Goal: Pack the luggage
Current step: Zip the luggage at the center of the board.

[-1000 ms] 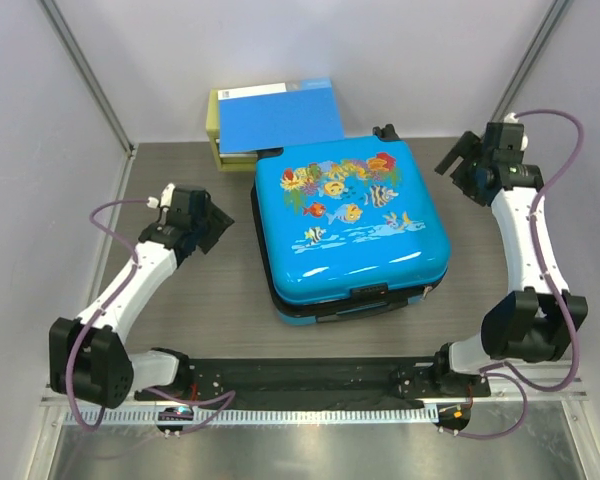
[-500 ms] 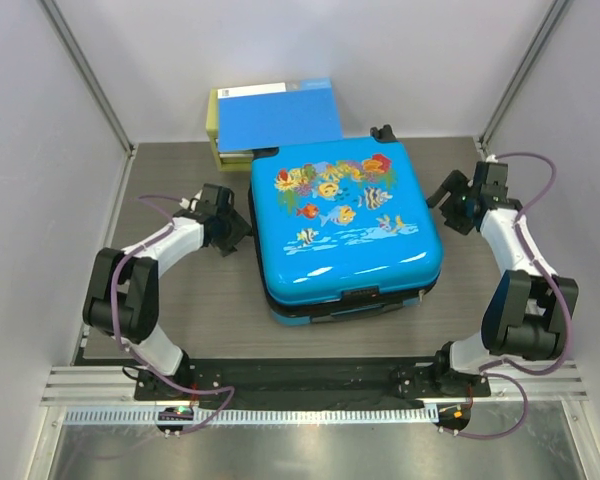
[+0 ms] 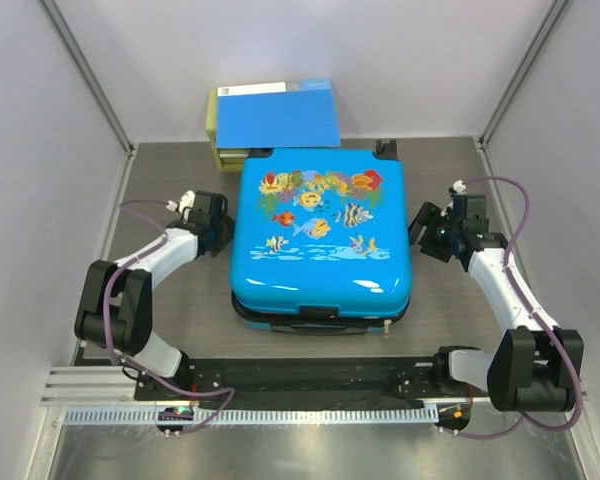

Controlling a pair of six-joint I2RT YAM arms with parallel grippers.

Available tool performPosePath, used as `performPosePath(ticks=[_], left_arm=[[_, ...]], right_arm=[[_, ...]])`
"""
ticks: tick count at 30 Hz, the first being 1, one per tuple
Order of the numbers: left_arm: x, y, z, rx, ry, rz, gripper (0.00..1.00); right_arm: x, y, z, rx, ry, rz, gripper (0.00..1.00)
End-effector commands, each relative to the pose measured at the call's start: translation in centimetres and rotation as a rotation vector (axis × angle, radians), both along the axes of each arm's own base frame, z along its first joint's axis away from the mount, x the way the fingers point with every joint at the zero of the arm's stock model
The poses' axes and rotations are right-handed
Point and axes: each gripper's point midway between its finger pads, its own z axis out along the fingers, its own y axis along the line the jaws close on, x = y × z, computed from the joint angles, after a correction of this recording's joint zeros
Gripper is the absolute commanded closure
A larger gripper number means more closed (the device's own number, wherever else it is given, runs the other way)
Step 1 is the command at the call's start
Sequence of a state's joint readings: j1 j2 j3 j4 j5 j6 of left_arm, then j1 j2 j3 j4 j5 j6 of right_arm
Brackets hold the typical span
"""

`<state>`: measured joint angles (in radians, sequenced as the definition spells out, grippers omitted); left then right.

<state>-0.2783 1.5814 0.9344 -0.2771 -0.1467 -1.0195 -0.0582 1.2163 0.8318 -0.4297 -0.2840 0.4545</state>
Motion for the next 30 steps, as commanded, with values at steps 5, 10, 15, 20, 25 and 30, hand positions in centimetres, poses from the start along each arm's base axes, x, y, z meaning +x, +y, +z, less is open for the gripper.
performPosePath(ticks=[5,10,15,20,25,30], left_arm=[[-6.7,-6.6,0.3,-0.168,0.063,-0.297,0.41],[-8.0,-5.4,1.2,-0.119,0.066,-0.309,0.41],[-9.0,-5.7,1.2,-0.108,0.065,-0.409,0.4],[-9.9,-6.5,0.3,-0.11,0.105,-0.493,0.4],[-10.4,-9.1,0.6,-0.095,0.095,-0.617,0.4],[-9.4,-13.3,0.5,-0.115,0.088,-0.72,0.4]], right_arm=[[-7.8,13.7,2.7,0.25,0.059,0.468,0.27],[-10.6,15.2,2.5,0.246,0.087,0.549,0.27],[-13.0,16.1,2.4,0.273,0.104,0.61,0.28],[-15.1,16.9,2.1,0.296,0.14,0.67,0.28],[-16.7,17.3,2.7,0.317,0.138,0.702,0.29],[-17.4,17.3,3.0,0.33,0.128,0.711,0.29]])
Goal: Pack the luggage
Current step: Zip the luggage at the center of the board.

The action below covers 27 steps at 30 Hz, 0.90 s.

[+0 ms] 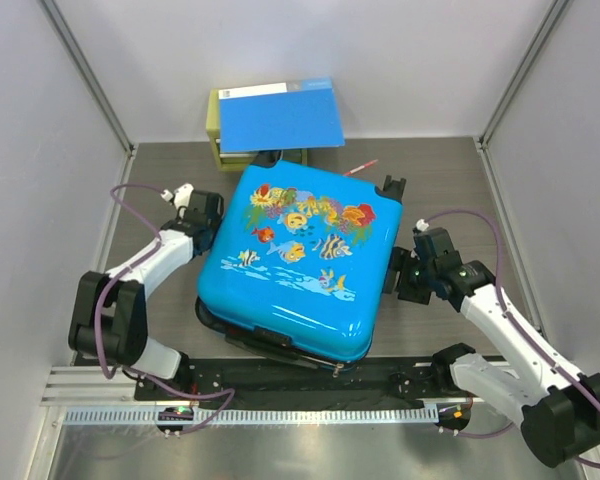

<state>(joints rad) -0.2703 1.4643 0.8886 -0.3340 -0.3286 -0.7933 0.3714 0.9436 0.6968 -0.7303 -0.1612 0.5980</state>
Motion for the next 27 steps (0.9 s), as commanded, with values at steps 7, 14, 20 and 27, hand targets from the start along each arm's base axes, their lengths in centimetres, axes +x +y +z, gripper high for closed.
performPosePath(ticks=[7,14,20,27], left_arm=[[-4.9,-21.1,-1.2,-0.35,0.214,-0.723,0.4],[-0.5,-25.2,0.9,-0.371,0.141,-0.791,0.4],[2.2,-27.4,1.7,-0.342,0.121,-0.804,0.4],[3.2,-24.2,4.3,-0.265,0.096,-0.753,0.37]], right_arm=[[-4.8,9.1,5.5,0.408,-0.026,0.441,0.29],[-4.0,9.2,5.7,0.386,-0.066,0.445,0.28],[-3.1,8.3,5.8,0.325,-0.116,0.391,0.28],[-3.0,5.9,10.9,0.247,-0.196,0.298,0.25]])
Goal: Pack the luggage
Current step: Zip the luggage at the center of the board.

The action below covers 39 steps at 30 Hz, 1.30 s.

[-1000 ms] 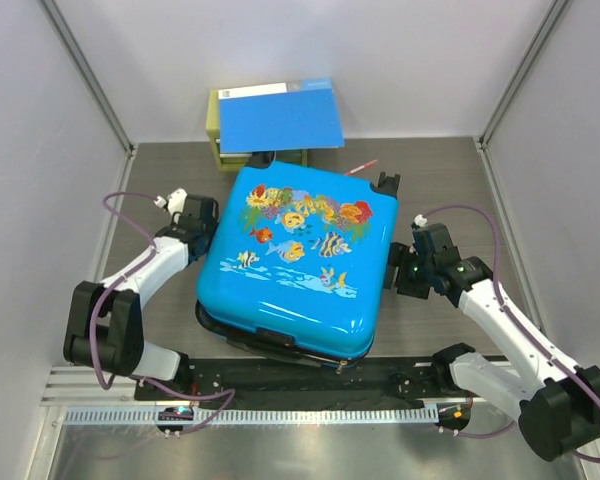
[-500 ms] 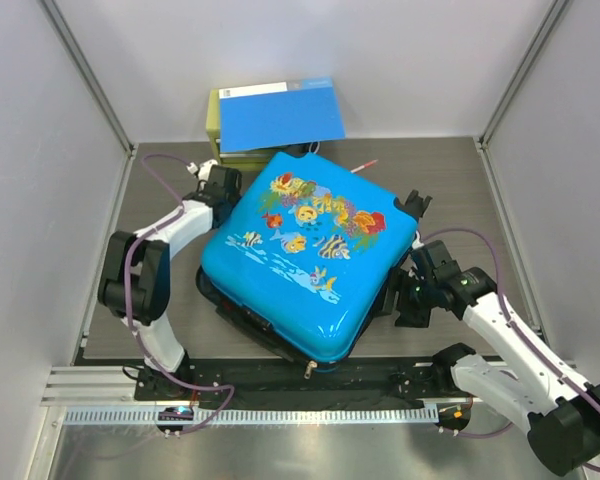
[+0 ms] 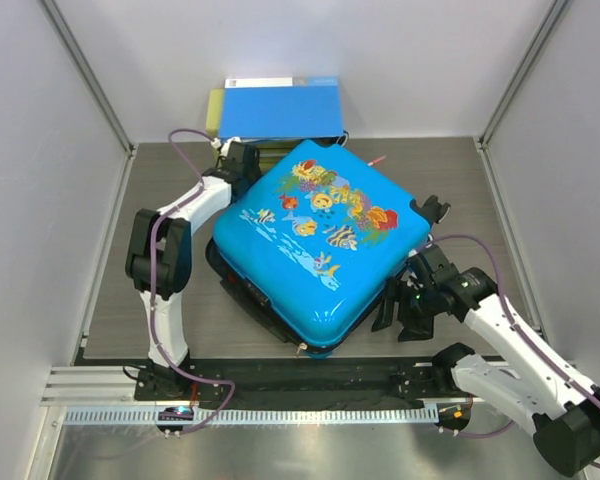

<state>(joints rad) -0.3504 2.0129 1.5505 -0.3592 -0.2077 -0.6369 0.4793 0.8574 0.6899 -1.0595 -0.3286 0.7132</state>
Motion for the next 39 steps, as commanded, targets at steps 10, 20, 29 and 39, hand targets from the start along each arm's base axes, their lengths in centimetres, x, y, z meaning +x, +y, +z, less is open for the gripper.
performPosePath(ticks=[10,20,29,39], left_arm=[[-13.1,-7.8,4.7,-0.205,0.154,-0.406,0.31],[-13.5,-4.5,7.1,-0.21,0.101,-0.354,0.27],[-14.1,-1.0,9.7,-0.209,0.047,-0.247,0.25],[-18.3,1.0,7.8,-0.228,0.105,-0.241,0.23]], right_arm=[[8.8,2.2,21.0,0.116,-0.695,0.089,0.24],[16.0,2.9,24.7,-0.012,-0.806,0.05,0.23],[18.8,-0.8,24.8,-0.088,-0.8,-0.135,0.2],[16.9,-13.1,20.3,-0.332,-0.598,-0.497,0.15]])
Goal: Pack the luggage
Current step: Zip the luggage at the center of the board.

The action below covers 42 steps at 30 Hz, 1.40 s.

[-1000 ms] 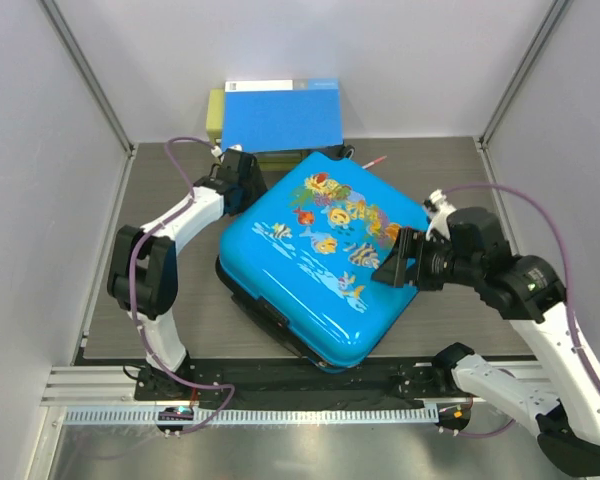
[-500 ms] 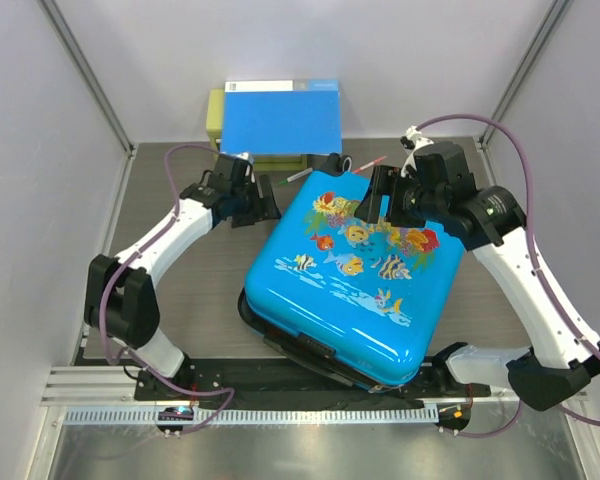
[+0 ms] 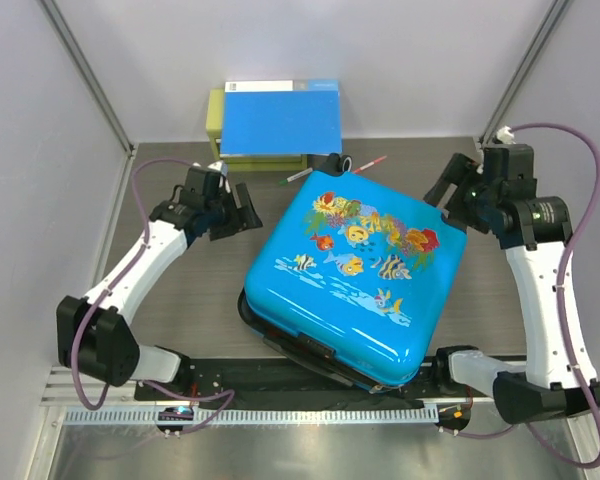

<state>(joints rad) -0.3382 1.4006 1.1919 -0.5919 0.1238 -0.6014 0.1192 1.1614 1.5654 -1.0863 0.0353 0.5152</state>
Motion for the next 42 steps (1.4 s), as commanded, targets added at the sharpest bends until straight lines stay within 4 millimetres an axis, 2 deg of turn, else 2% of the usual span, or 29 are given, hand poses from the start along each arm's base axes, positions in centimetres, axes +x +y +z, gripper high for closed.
performPosePath(ticks=[1,3,4,5,7,8,9,10,11,12,14,15,16,19,21,25,28,29,32,35,39,41,42], left_arm=[[-3.0,1.2,-1.3,-0.013,0.053,0.006,0.23],[-4.1,2.7,-2.7,0.015,0.105,0.075,0.23],[-4.7,3.3,-2.5,0.018,0.108,0.103,0.23],[-5.6,4.0,-2.9,0.038,0.137,0.132,0.23],[-6.5,6.1,-3.4,0.101,0.161,0.239,0.23],[-8.0,7.2,-3.3,0.134,0.185,0.273,0.23],[-8.4,7.9,-3.3,0.145,0.195,0.325,0.23],[-8.9,9.3,-3.3,0.194,0.185,0.381,0.22],[-10.0,10.2,-3.0,0.209,0.192,0.417,0.21],[-10.7,10.9,-3.1,0.225,0.193,0.447,0.2],[-12.2,11.8,-3.1,0.232,0.211,0.5,0.2],[-12.9,11.9,-3.5,0.235,0.233,0.508,0.2],[-13.6,11.7,-3.8,0.22,0.261,0.517,0.2],[-15.9,11.9,-5.6,0.226,0.34,0.519,0.2],[-17.3,11.5,-7.1,0.207,0.396,0.514,0.2],[-19.0,11.5,-8.5,0.192,0.435,0.539,0.19],[-20.2,11.7,-9.8,0.197,0.462,0.542,0.19],[-20.8,11.8,-10.6,0.206,0.486,0.54,0.19],[-21.0,11.2,-11.1,0.198,0.506,0.518,0.18],[-20.8,10.6,-11.3,0.184,0.506,0.508,0.18],[-20.9,9.5,-11.9,0.155,0.53,0.482,0.19],[-20.8,8.8,-12.2,0.146,0.541,0.463,0.19],[-20.8,8.5,-12.3,0.138,0.548,0.456,0.19]], right_arm=[[-2.3,-5.5,-1.7,-0.047,0.073,-0.19,0.14],[-1.9,-7.1,-2.6,-0.053,0.103,-0.239,0.13],[-1.7,-7.5,-2.9,-0.05,0.113,-0.245,0.13],[-1.4,-8.9,-3.1,-0.04,0.119,-0.288,0.13],[-0.2,-9.8,-3.4,-0.019,0.106,-0.299,0.12],[0.2,-10.6,-3.7,-0.016,0.108,-0.322,0.12],[0.9,-10.9,-3.6,-0.015,0.094,-0.329,0.12],[1.9,-10.3,-4.2,0.02,0.108,-0.296,0.13],[2.6,-10.4,-4.5,0.039,0.106,-0.307,0.13],[3.8,-10.5,-4.4,0.047,0.078,-0.31,0.14],[5.1,-10.6,-5.6,0.084,0.081,-0.328,0.17],[5.9,-10.9,-5.6,0.082,0.06,-0.336,0.18],[6.4,-11.1,-6.6,0.081,0.079,-0.344,0.19],[6.7,-11.7,-8.4,0.05,0.119,-0.341,0.2],[6.5,-12.0,-9.3,0.028,0.145,-0.339,0.2],[5.8,-11.7,-9.3,0.018,0.149,-0.326,0.2],[5.2,-11.2,-10.6,0.019,0.181,-0.309,0.19],[4.9,-10.8,-11.7,0.025,0.209,-0.298,0.19],[5.2,-8.9,-13.6,0.045,0.237,-0.237,0.2],[6.1,-7.8,-14.7,0.035,0.23,-0.198,0.2],[6.9,-7.9,-15.7,0.019,0.241,-0.186,0.22],[7.2,-8.3,-15.9,-0.002,0.251,-0.19,0.3],[7.2,-8.4,-16.1,-0.008,0.258,-0.192,0.39]])
